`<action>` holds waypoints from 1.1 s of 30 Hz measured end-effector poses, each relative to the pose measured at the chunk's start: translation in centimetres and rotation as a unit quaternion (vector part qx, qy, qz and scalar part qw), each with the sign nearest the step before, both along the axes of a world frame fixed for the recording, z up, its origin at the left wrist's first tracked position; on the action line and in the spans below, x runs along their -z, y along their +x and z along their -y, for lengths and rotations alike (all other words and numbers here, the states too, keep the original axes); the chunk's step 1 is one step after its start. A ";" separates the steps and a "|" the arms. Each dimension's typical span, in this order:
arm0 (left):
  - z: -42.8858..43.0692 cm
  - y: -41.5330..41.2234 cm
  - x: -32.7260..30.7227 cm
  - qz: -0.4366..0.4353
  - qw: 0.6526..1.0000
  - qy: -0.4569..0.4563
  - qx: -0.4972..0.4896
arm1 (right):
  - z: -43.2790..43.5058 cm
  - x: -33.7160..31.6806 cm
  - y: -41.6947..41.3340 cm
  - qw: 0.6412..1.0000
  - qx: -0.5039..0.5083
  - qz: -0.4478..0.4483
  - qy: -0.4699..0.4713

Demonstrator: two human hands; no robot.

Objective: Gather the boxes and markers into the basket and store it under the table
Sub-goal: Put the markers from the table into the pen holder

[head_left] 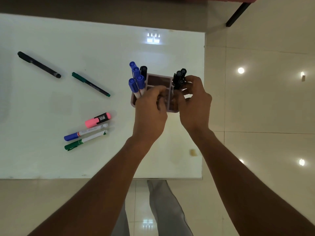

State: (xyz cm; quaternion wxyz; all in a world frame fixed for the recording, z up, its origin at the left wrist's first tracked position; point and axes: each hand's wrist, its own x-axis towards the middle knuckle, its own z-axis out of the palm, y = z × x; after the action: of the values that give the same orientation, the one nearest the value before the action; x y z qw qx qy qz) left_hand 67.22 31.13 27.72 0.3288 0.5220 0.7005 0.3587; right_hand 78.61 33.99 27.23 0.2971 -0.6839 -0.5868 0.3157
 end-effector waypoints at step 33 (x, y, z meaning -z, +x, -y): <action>10.9 -16.7 3.8 0.465 0.594 -0.361 -0.548 | 6.2 3.7 -24.0 0.829 -0.483 0.229 -0.164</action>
State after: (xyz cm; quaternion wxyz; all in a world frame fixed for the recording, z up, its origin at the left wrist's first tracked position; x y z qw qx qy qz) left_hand 50.48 20.22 23.97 0.5125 -0.3594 0.6790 0.3836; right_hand 54.65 27.83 23.55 -0.1533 -0.4046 -0.8331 0.3447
